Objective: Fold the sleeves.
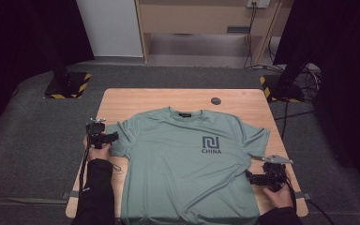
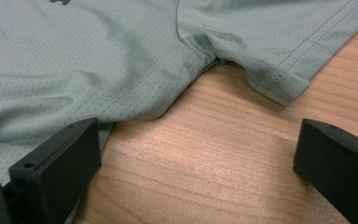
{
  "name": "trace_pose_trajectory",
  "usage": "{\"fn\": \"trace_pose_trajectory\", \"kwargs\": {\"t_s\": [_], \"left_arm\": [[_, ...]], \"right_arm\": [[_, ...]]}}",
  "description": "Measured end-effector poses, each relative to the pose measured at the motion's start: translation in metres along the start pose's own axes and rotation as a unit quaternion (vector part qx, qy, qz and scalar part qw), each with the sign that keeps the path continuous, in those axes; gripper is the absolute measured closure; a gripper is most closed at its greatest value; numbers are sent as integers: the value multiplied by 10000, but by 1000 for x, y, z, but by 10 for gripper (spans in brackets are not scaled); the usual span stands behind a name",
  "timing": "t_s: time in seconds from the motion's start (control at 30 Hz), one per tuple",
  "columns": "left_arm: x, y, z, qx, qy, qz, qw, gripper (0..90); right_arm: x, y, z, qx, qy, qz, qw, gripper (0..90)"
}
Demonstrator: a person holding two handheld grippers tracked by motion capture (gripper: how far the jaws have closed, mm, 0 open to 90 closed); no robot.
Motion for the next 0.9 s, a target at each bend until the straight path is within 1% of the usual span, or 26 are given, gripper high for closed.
{"fn": "trace_pose_trajectory", "kwargs": {"t_s": [0.07,0.13,0.2,0.23,0.33,0.37,0.47,0.5,0.57,0.6,0.63,0.73,0.77,0.8,0.83,0.87,0.9], "left_arm": [[-1,0,1,53,82,16,10000,295],[0,0,1,47,76,-10,10000,304],[0,0,1,43,80,-46,9999,339],[-1,2,1,50,122,-33,9999,347],[-3,4,1,73,136,23,9999,362],[-3,4,3,1,64,-5,10000,385],[-4,4,3,-21,85,-19,10000,424],[-4,3,3,-11,76,-40,10000,424],[-4,2,3,-2,58,-64,10000,469],[-4,2,3,13,52,-56,10000,519],[-4,1,4,63,-11,-61,10000,545],[-4,0,5,100,-68,-50,9999,618],[-5,-1,7,131,-158,-61,9998,640],[-5,-1,7,131,-158,-61,9998,670],[-6,-2,8,158,-300,-119,9994,686],[-6,-2,8,158,-300,-119,9994,707],[-7,-3,10,147,-456,-142,9988,730]], "right_arm": [[0,0,0,1,-1,-1,10000,8],[0,0,0,1,0,0,10000,8],[0,0,0,0,-2,-1,10000,8],[0,0,0,1,1,-1,10000,8],[0,0,0,0,0,-1,10000,8],[0,0,0,0,0,-2,10000,8],[0,0,0,1,-1,0,10000,8],[0,0,0,2,0,1,10000,8],[0,0,0,1,-1,0,10000,8],[0,0,0,0,0,-1,10000,8],[0,0,0,1,-1,0,10000,8],[0,0,0,2,-1,1,10000,9],[0,0,0,4,-2,-2,10000,9],[0,0,0,4,-5,-2,10000,10],[0,0,0,5,-4,-2,10000,10],[0,0,0,5,-4,-2,10000,10],[0,0,0,5,-5,-3,10000,11]]}}
Point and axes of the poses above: each handheld gripper's, and its own axes: y roughly forward along the jaws, x roughly out of its top, z roughly to its left, the point moved 2 cm from there along y, roughly forward along the jaws, and after that the axes turned 15 degrees about -z, right-handed, at the moved point
